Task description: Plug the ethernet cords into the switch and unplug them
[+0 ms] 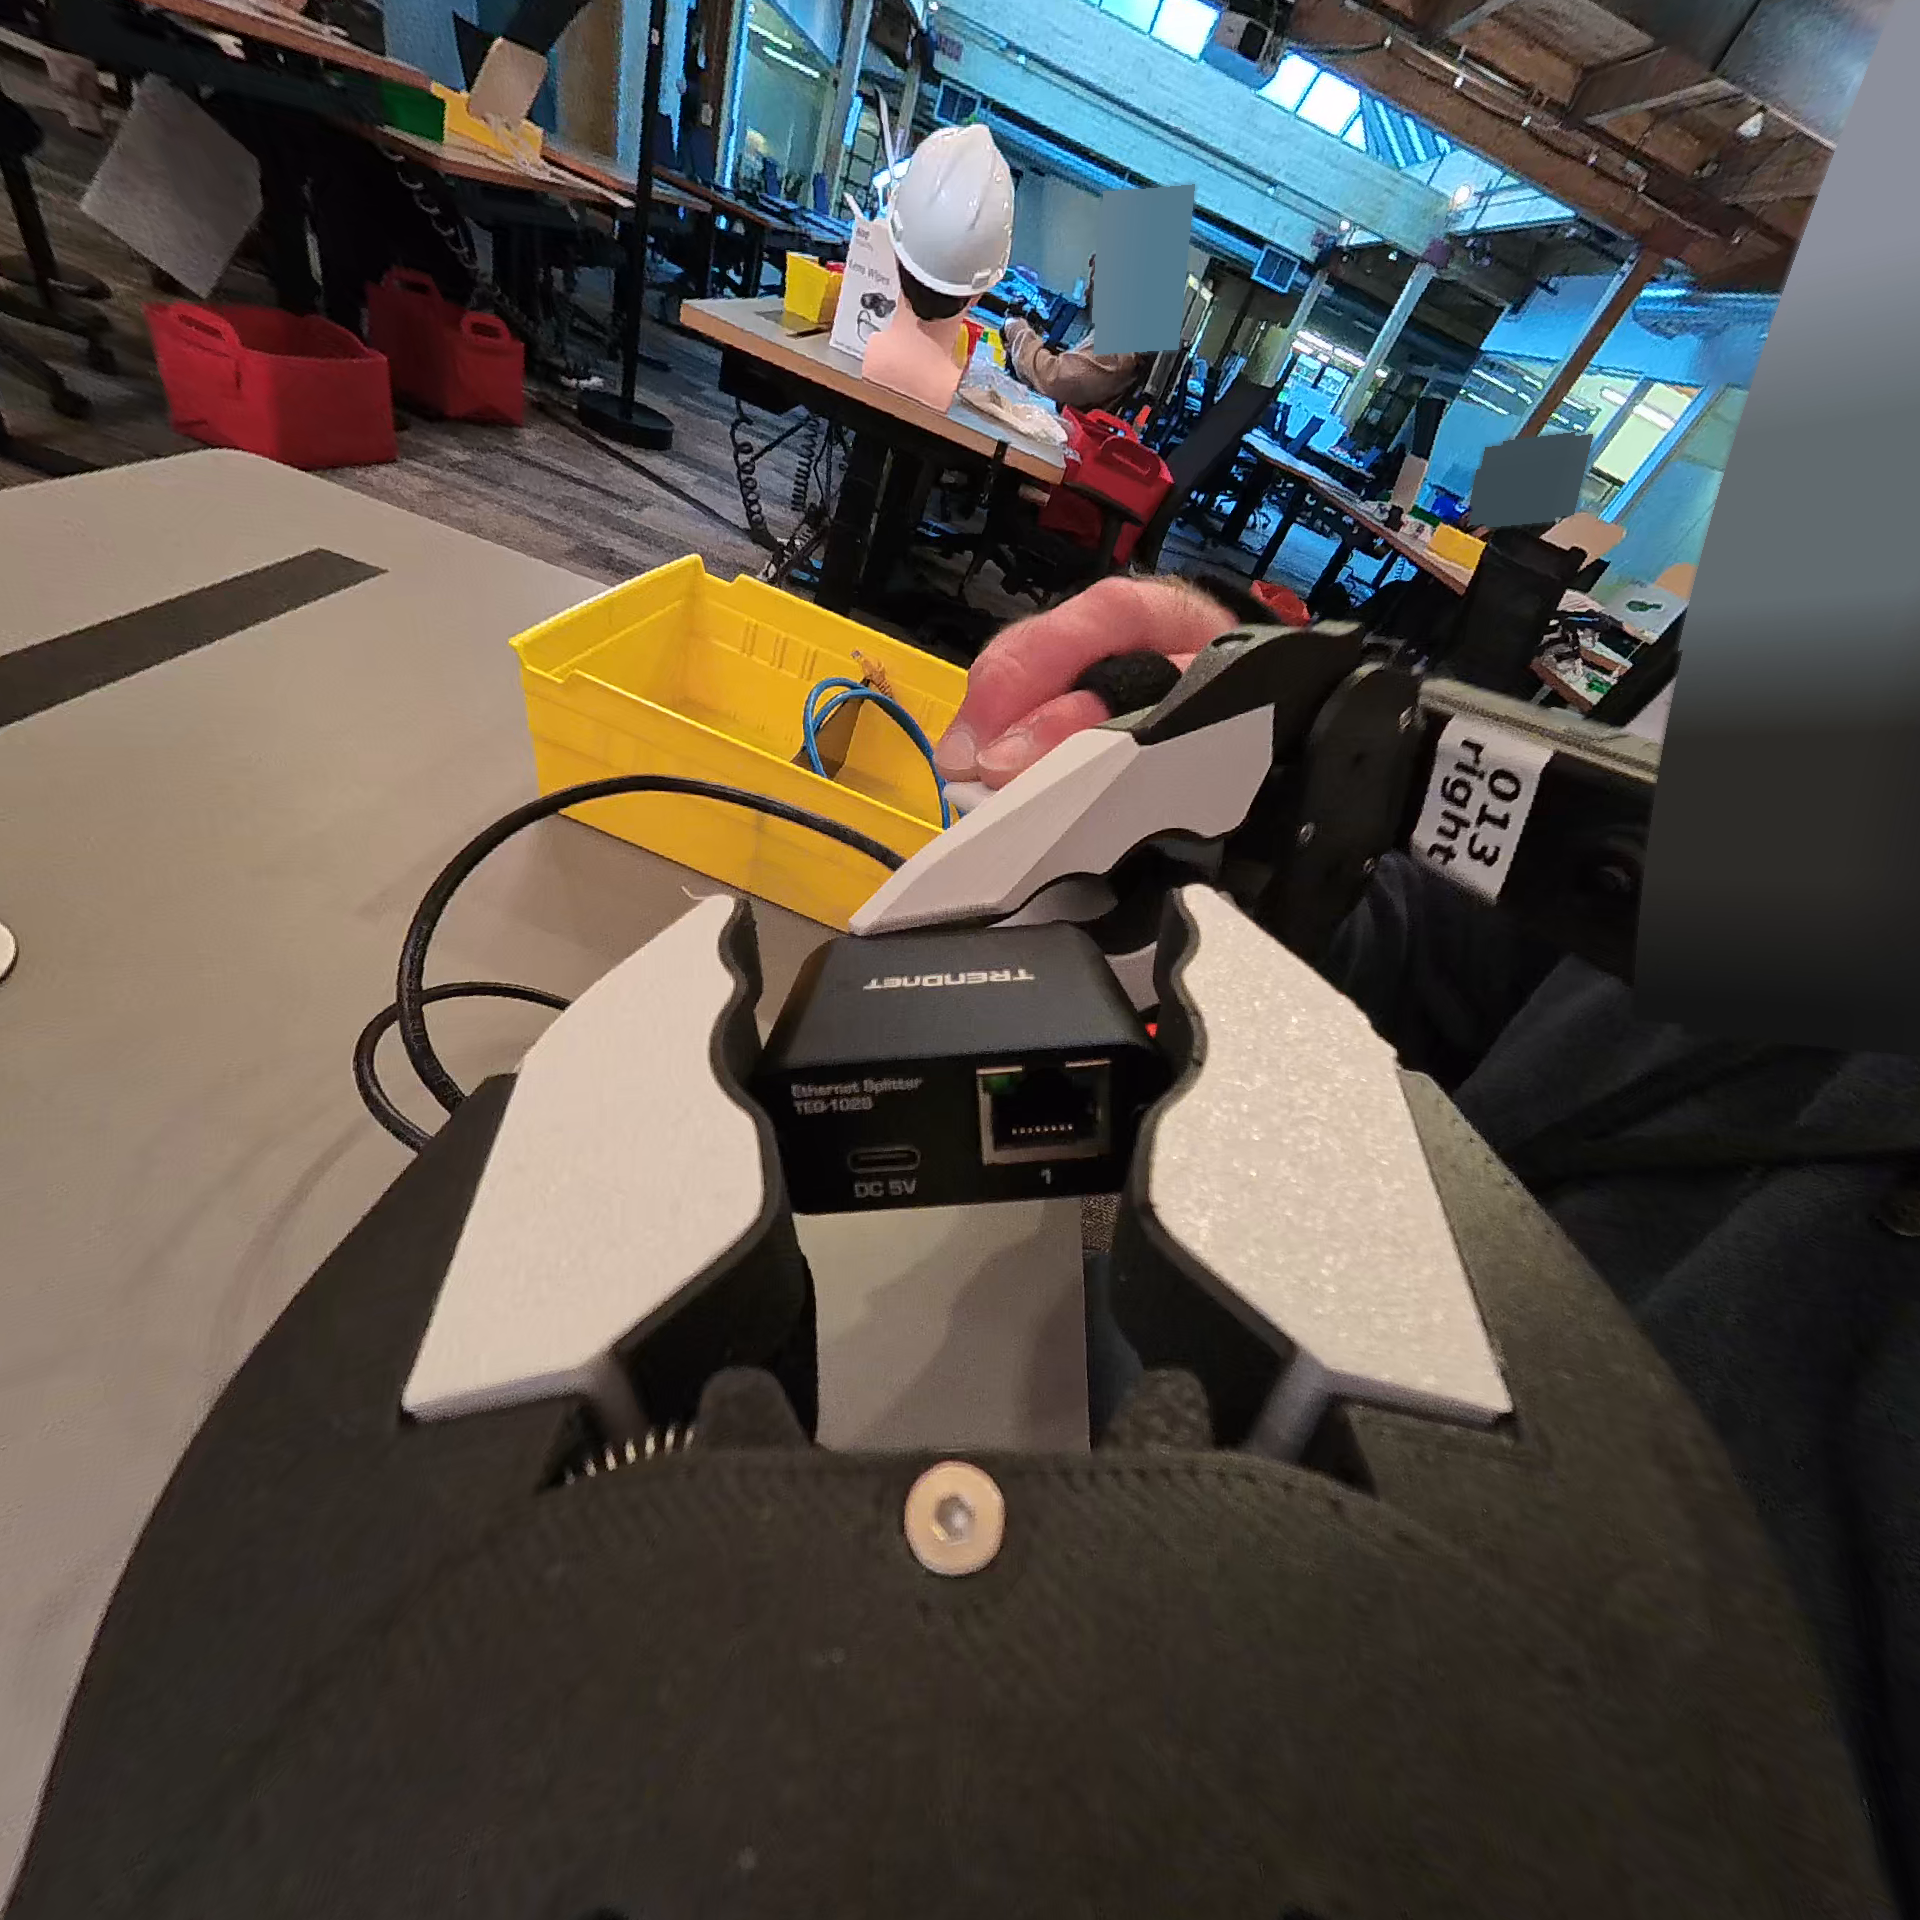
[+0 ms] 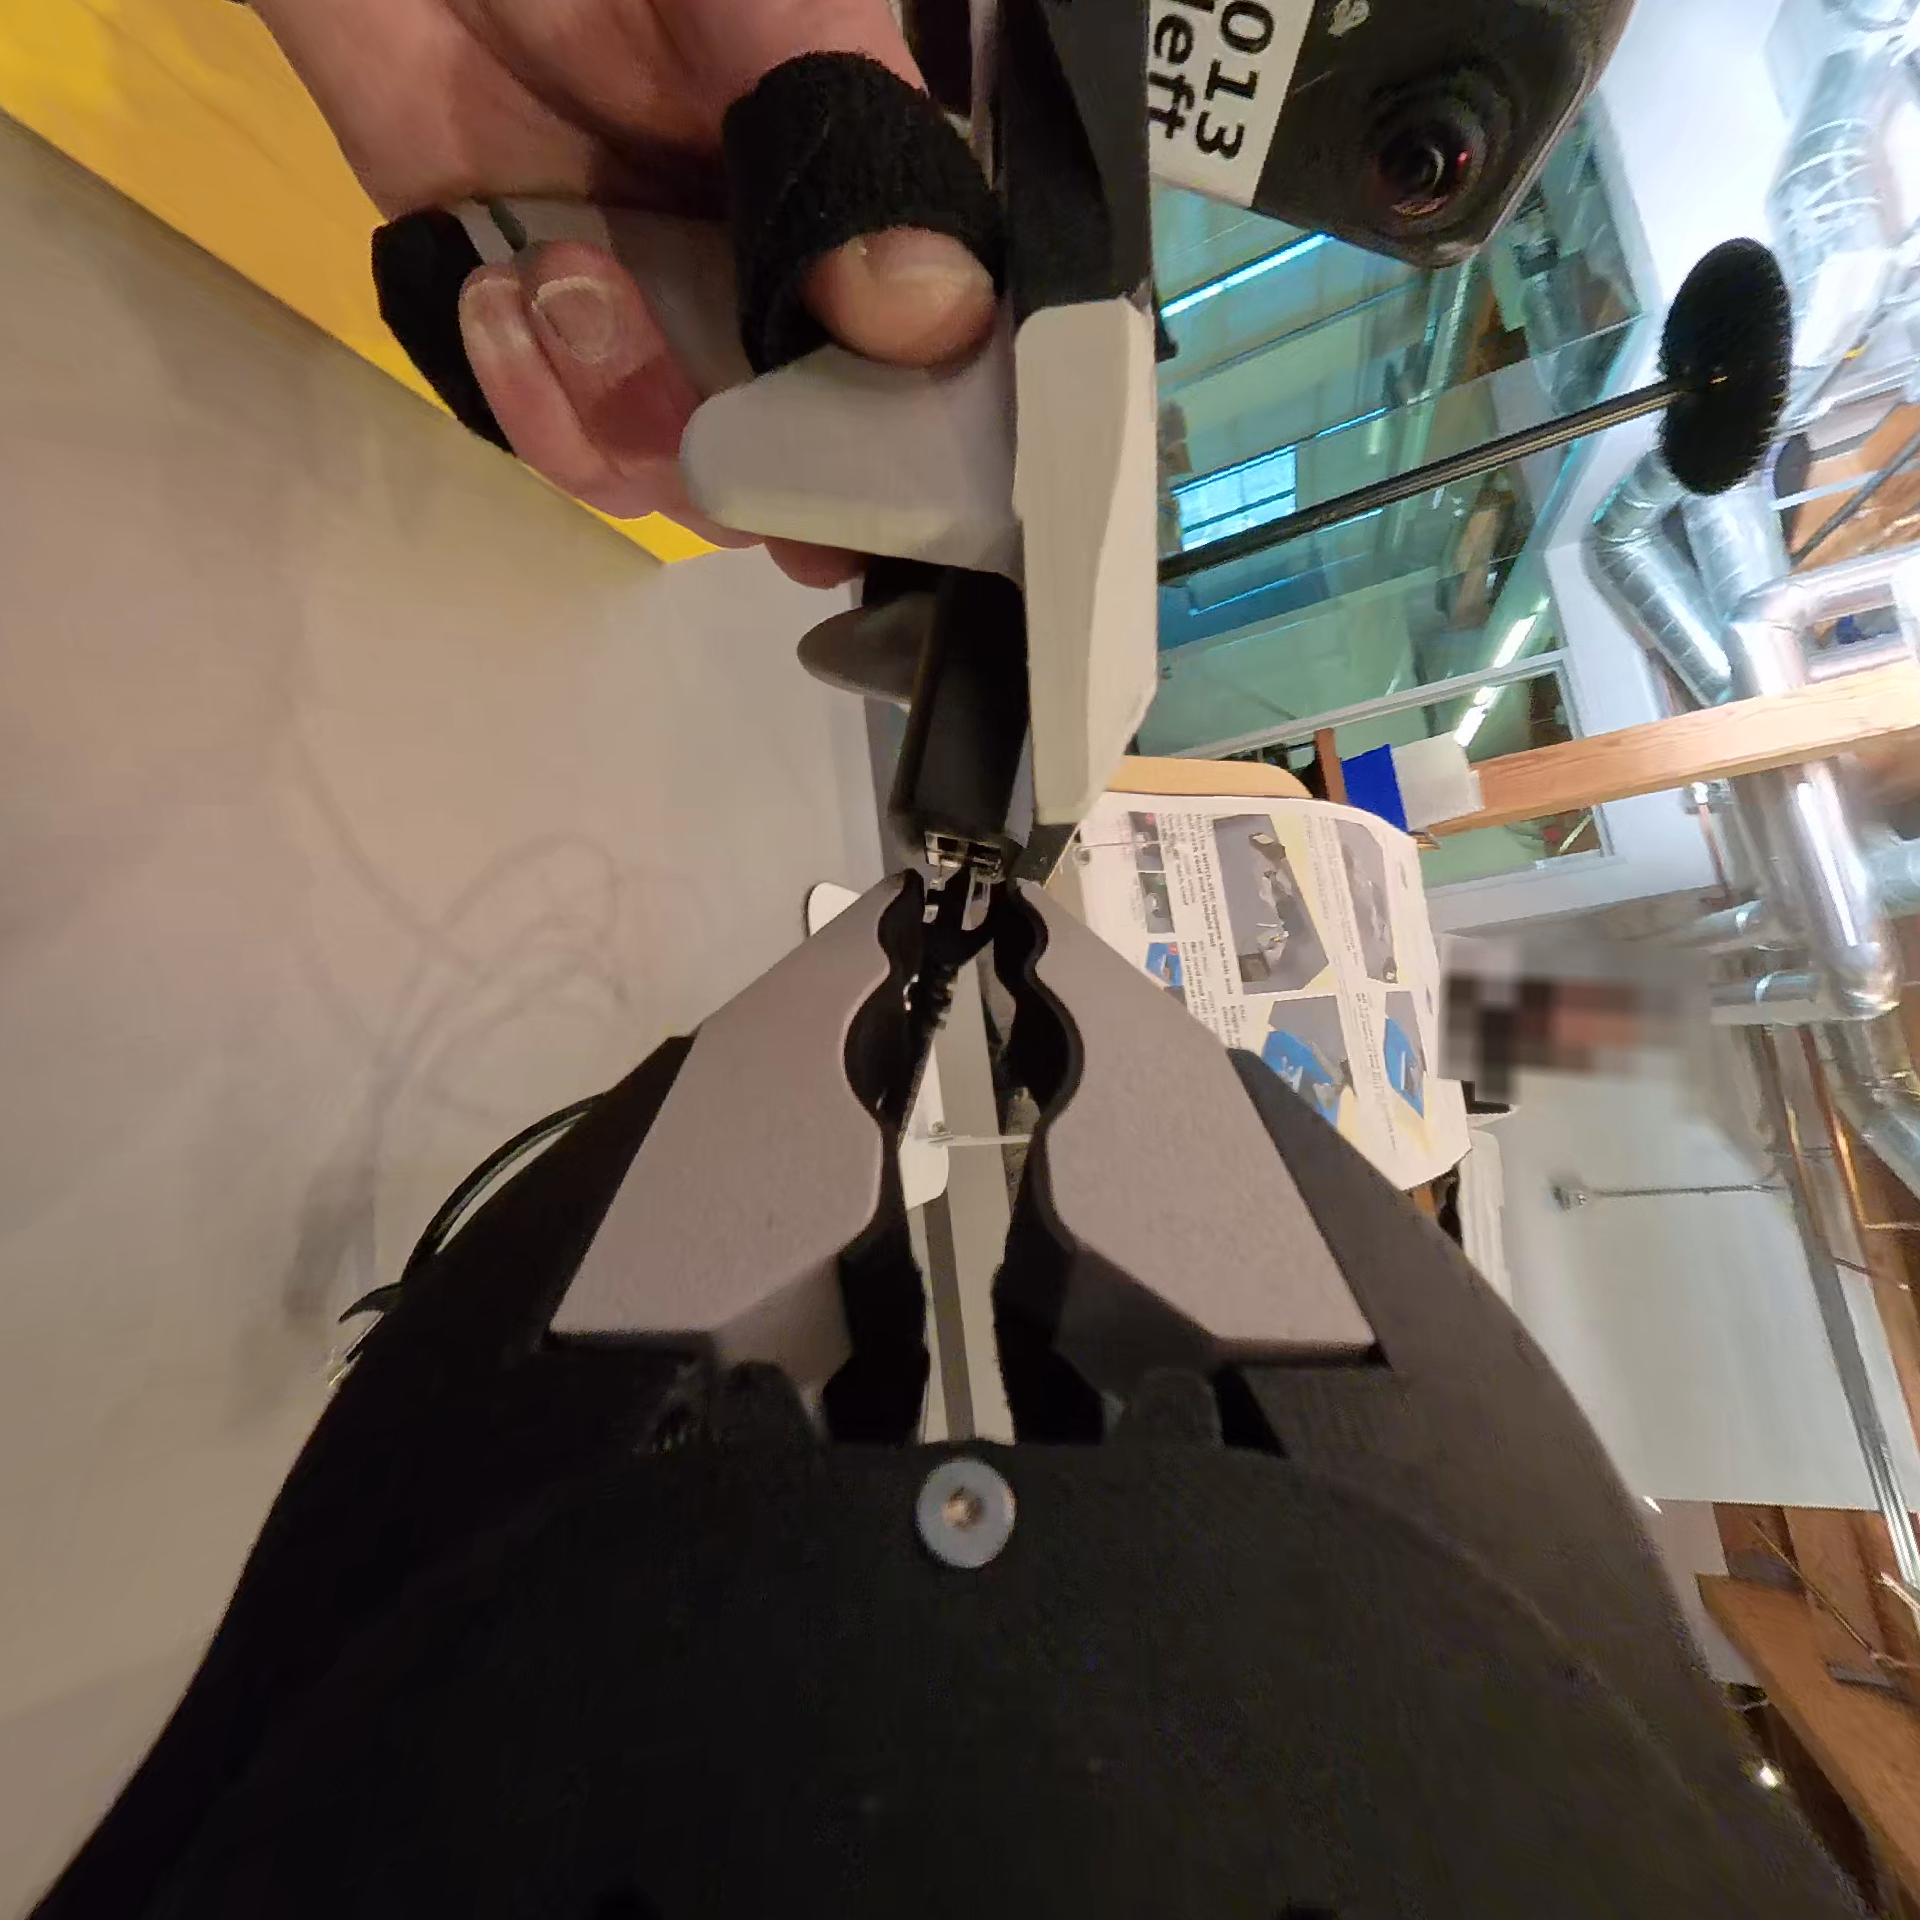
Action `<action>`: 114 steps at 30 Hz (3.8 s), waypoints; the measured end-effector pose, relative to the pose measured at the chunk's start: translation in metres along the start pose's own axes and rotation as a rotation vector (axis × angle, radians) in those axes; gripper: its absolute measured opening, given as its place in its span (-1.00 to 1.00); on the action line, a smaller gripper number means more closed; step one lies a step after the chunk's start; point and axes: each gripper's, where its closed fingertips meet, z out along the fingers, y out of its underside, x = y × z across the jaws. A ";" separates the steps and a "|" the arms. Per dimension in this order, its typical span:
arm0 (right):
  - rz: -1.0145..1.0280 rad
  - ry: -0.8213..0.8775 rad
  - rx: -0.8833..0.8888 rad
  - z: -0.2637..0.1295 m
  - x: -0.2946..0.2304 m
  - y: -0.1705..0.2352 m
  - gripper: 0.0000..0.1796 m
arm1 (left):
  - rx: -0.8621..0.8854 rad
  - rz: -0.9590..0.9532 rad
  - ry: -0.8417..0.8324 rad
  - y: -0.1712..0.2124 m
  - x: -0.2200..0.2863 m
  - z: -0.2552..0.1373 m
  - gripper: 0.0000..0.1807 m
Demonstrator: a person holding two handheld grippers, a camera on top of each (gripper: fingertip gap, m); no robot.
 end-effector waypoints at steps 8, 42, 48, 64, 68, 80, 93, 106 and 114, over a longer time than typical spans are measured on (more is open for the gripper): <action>-0.027 -0.052 -0.026 -0.006 -0.001 0.002 -0.88 | -0.002 -0.007 0.032 0.004 0.004 0.003 -0.19; 0.096 -0.103 0.045 -0.025 0.001 -0.001 -0.88 | 0.015 -0.032 0.115 0.005 0.019 0.009 -0.19; 0.019 -0.074 -0.042 -0.023 0.001 0.005 -0.88 | -0.008 -0.001 0.053 0.007 0.015 0.013 -0.19; 0.012 -0.091 -0.031 -0.032 0.008 -0.002 -0.88 | -0.007 -0.052 0.099 0.002 0.026 0.012 -0.19; 0.005 -0.013 -0.192 -0.019 0.009 0.008 -0.88 | -0.011 0.015 -0.061 0.001 0.011 0.012 -0.19; -0.002 -0.060 -0.060 -0.030 0.006 0.001 -0.87 | -0.054 -0.037 0.028 0.005 0.022 0.012 -0.19; 0.111 -0.059 -0.022 -0.022 -0.002 0.003 -0.85 | -0.016 -0.033 0.039 0.004 0.022 0.014 -0.19; 0.094 -0.037 0.000 -0.021 -0.001 0.009 -0.87 | -0.113 0.003 0.044 0.021 0.021 0.021 -0.16; 0.119 -0.004 0.089 -0.029 0.005 0.001 -0.83 | -0.064 -0.042 0.038 0.015 0.018 0.018 -0.17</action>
